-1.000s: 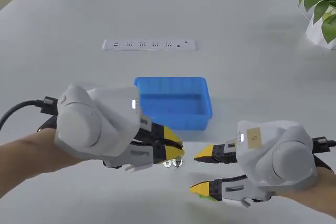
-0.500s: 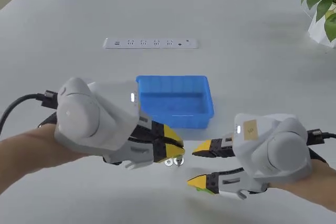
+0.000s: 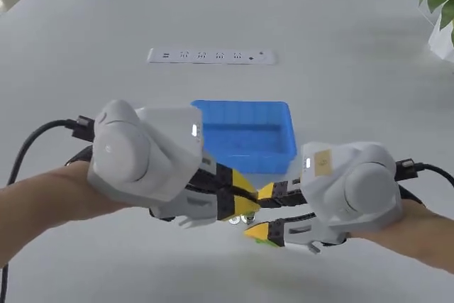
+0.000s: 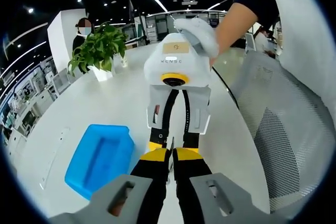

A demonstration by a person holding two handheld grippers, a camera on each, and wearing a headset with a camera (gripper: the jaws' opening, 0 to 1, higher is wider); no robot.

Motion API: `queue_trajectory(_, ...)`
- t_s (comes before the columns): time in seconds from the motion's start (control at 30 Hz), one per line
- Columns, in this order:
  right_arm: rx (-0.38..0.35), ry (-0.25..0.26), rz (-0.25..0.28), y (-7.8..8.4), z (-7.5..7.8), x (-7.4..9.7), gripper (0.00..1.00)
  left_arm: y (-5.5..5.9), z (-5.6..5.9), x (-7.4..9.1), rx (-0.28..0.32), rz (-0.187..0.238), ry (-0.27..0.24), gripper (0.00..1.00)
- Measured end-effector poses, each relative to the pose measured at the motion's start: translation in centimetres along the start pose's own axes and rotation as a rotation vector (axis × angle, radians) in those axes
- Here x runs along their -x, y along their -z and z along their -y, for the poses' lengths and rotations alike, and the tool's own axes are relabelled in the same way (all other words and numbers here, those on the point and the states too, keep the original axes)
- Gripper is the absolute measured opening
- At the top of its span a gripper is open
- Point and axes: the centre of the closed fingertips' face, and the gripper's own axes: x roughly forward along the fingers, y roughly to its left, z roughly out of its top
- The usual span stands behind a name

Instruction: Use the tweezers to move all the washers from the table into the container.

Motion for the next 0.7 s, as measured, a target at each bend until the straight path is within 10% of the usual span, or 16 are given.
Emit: queue_trajectory(0.7, 0.090, 0.005, -0.032, -0.04, 0.26, -0.57, 0.10, 0.62, -0.34, 0.19, 0.012, -0.018, -0.014, 0.07)
